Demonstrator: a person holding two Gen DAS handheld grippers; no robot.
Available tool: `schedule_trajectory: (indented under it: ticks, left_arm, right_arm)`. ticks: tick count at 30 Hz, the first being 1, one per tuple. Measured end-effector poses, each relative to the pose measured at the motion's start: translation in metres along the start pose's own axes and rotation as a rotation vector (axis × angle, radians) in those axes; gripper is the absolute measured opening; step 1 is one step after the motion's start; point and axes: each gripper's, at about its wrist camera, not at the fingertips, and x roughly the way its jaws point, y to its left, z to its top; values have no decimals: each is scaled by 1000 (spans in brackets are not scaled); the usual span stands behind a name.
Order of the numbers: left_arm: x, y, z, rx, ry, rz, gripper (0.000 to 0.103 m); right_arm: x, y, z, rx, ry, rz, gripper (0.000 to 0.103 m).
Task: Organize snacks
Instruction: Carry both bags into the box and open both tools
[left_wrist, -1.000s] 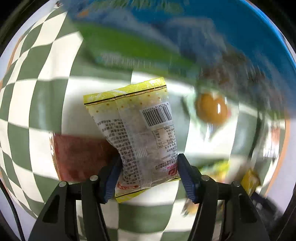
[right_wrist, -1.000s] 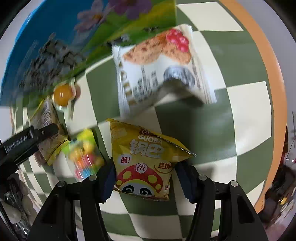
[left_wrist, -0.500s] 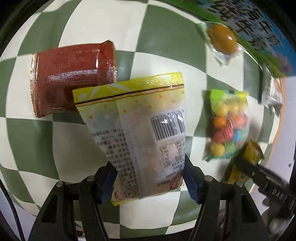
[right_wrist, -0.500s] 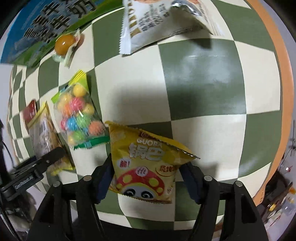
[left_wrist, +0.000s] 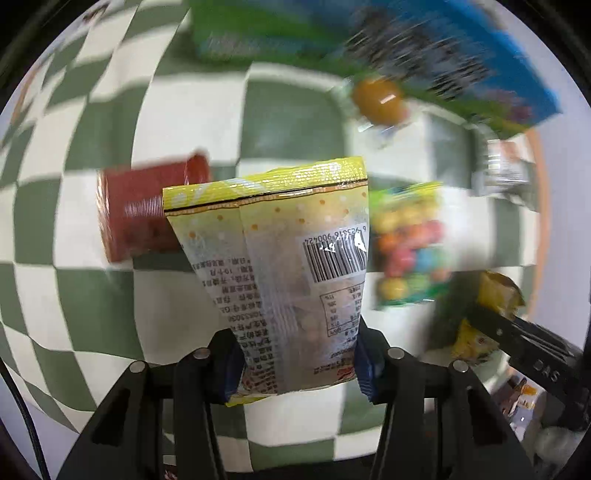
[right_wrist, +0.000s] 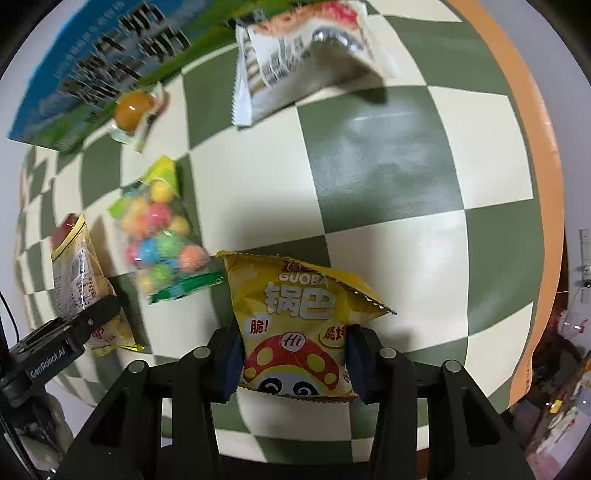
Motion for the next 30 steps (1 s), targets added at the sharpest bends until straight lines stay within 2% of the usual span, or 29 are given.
schedule_trajectory:
  ticks: [2, 4, 8, 11, 13, 14, 17, 21, 25, 30]
  left_arm:
    - [-26, -7, 4, 29, -46, -21, 47]
    - [-60, -15, 16, 45, -98, -73, 47]
    - [-121, -36, 52, 97, -191, -160, 47]
    - [-148, -52, 100, 120, -222, -219, 47]
    - [-146, -66, 130, 129, -224, -220, 47]
    - [-142, -73, 144, 129, -228, -199, 47]
    - [-121, -82, 191, 99, -153, -195, 47]
    - [-86, -75, 235, 32, -29, -205, 47]
    - [-56, -74, 245, 9, 50, -181, 47]
    - [-31, -81, 248, 6, 121, -187, 47]
  right_arm:
    - [-17, 2, -2, -7, -21, 34, 48]
    - [-42, 8, 0, -27, -58, 70, 48]
    - [-102, 21, 29, -68, -140, 156, 48]
    - [-156, 32, 61, -120, -230, 200, 48]
    - [-185, 39, 86, -154, -286, 202, 48]
    - [-193, 47, 102, -176, -312, 175, 48]
    - [-211, 47, 157, -223, -347, 72, 48]
    - [-204, 50, 212, -238, -285, -10, 48]
    - [-181, 46, 252, -223, -198, -38, 48]
    - [-151, 38, 268, -203, -128, -30, 49]
